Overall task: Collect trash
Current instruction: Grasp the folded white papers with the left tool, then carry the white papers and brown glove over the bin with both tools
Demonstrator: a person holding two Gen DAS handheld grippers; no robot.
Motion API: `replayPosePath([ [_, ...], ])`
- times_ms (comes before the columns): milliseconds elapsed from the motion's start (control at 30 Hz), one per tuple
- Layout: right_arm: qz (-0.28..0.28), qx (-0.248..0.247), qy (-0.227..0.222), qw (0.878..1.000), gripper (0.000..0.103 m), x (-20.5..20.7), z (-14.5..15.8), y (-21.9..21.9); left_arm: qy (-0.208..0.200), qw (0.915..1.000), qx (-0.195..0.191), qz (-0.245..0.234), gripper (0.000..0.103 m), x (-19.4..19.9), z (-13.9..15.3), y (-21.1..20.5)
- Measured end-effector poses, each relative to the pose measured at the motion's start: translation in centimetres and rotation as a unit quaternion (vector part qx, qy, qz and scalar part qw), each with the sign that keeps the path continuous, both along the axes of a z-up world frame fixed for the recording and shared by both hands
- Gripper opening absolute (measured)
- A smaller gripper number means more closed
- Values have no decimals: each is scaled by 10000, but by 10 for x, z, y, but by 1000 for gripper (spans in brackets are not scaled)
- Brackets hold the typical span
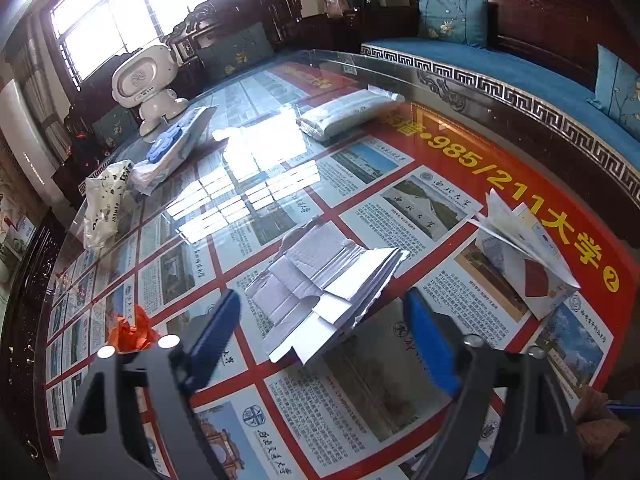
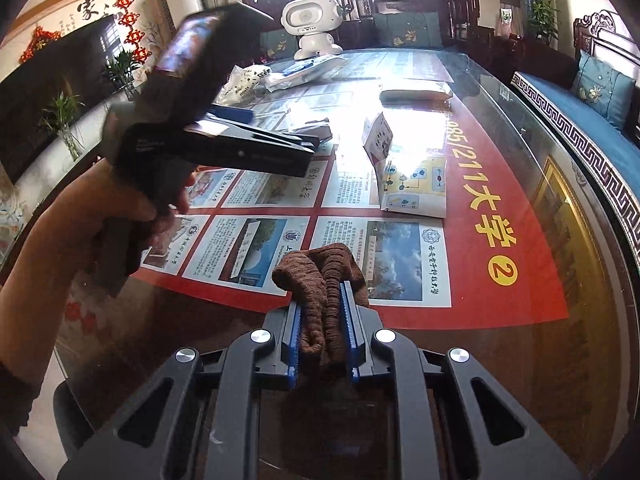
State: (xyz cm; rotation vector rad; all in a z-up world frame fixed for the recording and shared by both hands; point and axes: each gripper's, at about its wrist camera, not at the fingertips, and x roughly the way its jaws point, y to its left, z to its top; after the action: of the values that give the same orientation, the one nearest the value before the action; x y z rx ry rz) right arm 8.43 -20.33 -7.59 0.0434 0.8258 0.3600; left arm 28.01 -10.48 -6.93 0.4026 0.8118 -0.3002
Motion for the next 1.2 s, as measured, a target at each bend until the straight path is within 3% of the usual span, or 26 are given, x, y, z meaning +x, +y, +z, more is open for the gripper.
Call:
replayPosePath([
  [67, 17, 51, 35, 10000, 18, 1, -1, -2, 254, 9996, -67, -76, 39, 9, -8, -1],
  [100, 26, 66, 48, 10000, 18, 1, -1, -3, 303, 9994, -140, -116, 34, 11, -9, 0],
  [133, 34, 72, 46, 10000, 18, 2, 0, -4, 355, 9990, -218, -142, 22, 13, -10, 1],
  [267, 64, 73, 45, 9999, 18, 3, 0, -5, 344, 9985, -296, -305, 13, 9, -7, 5],
  [433, 53, 83, 31, 9999, 18, 2, 0, -5, 392, 9962, -657, -423, 8, -7, 2, 14],
  [733, 49, 10, -39, 10000, 18, -12, 4, 1, 263, 9946, -901, -438, 5, -49, 19, 28],
  [900, 25, 44, -144, 9999, 18, -28, 14, 2, -20, 9947, -812, -637, 5, -97, 36, 27],
  [1200, 44, 209, -329, 9992, 18, -81, 30, 5, -343, 9901, -1070, -839, 5, -203, 64, 42],
])
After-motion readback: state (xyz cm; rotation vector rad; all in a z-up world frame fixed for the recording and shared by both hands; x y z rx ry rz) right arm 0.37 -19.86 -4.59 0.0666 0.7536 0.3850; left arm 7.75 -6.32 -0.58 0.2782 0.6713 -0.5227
